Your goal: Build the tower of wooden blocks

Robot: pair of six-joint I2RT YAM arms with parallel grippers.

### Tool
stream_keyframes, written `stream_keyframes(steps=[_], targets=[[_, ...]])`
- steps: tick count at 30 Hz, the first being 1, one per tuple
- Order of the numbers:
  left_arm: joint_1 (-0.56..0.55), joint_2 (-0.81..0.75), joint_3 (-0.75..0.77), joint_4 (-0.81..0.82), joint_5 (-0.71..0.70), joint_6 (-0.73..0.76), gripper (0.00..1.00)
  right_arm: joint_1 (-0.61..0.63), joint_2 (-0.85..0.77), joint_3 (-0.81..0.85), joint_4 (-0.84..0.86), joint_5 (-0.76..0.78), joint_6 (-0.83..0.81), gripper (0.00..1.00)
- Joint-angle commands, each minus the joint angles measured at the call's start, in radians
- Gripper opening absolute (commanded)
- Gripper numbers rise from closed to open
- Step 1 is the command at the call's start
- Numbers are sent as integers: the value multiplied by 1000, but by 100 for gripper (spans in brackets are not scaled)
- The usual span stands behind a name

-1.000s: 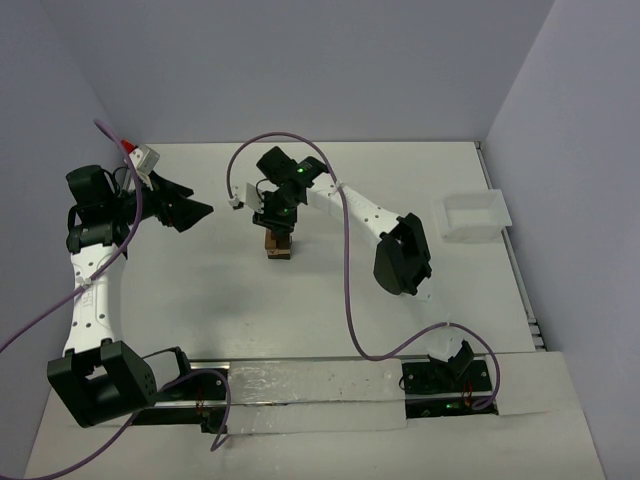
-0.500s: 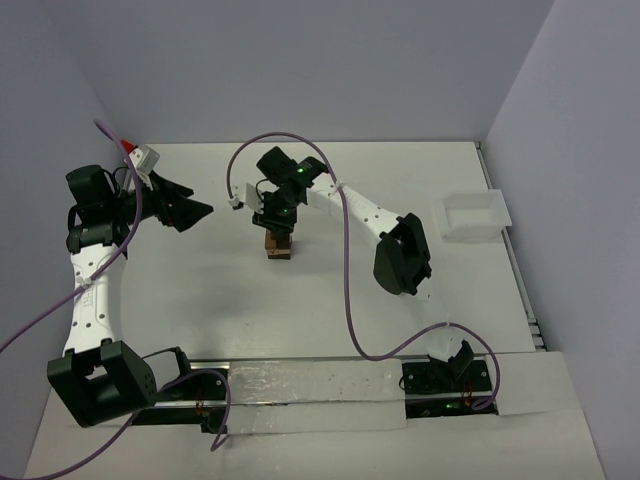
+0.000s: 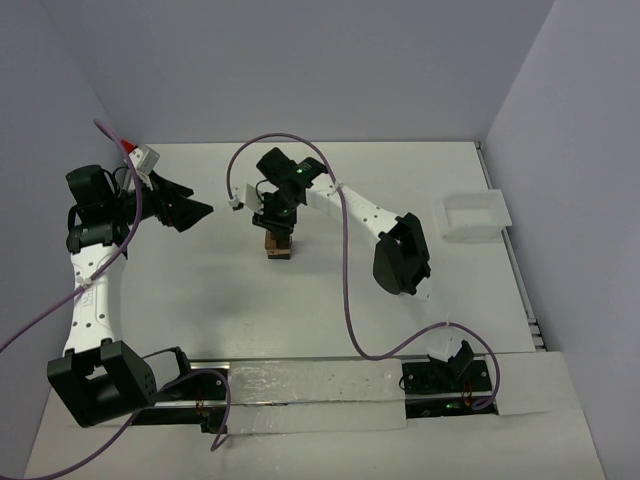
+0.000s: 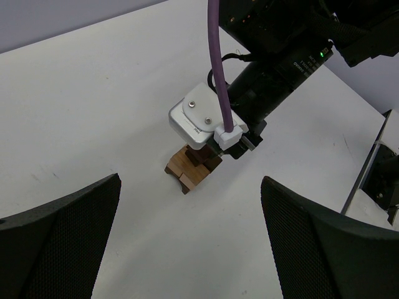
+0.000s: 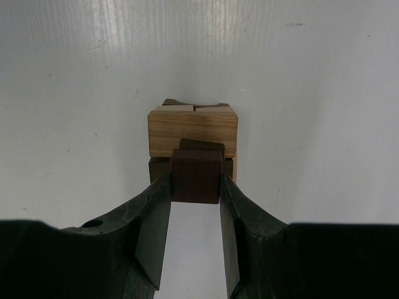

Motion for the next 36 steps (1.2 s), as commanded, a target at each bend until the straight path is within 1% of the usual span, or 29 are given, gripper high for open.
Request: stream_keyframes(steps=[1, 5, 7, 8, 10, 11, 14, 17, 19, 21, 22, 25, 26, 27, 29, 31, 32, 35, 36], targets=[[6, -6, 14, 47, 16, -8, 99, -2, 12, 23, -9, 3, 9, 44], [6, -7, 12, 45, 15, -6, 99, -2, 10, 23, -5, 5, 19, 55], [6, -7, 12, 43, 12, -5, 99, -1, 4, 23, -2, 4, 26, 65], [6, -7, 13, 41, 12, -3, 99, 0, 0, 23, -2, 4, 28, 65], [6, -7, 16, 37, 10, 0, 99, 4, -15, 23, 4, 4, 34, 85], [6, -7, 17, 34, 7, 0, 99, 4, -26, 23, 8, 3, 41, 91], [7, -5, 22, 39, -5, -24, 99, 13, -69, 22, 16, -5, 57, 100], [8, 4, 38, 44, -18, -64, 99, 17, -109, 19, 29, -15, 72, 100], [9, 11, 60, 25, -10, -73, 99, 16, -168, 13, 39, -21, 80, 100], [10, 8, 75, 16, -33, -112, 99, 14, -204, 2, 47, -27, 95, 100], [11, 6, 82, 15, -64, -134, 99, 12, -225, -3, 52, -29, 103, 100], [11, -5, 84, 49, -302, -255, 99, -4, -300, -23, 86, -27, 145, 100], [11, -8, 87, 50, -307, -285, 99, -5, -317, -29, 100, -27, 161, 100], [12, -7, 94, 40, -363, -290, 99, -11, -332, -35, 115, -13, 174, 100], [12, 8, 140, -47, -429, -198, 99, -51, -395, -81, 196, 16, 249, 100], [12, 5, 144, -96, -454, -152, 99, -133, -467, -169, 266, 20, 316, 100], [12, -2, 134, -102, -476, -131, 99, -161, -515, -203, 333, 27, 384, 100], [12, -39, 100, -110, -539, -74, 99, -286, -634, -387, 479, 68, 540, 100], [12, -51, 79, -110, -578, -49, 99, -350, -687, -442, 521, 95, 592, 100]])
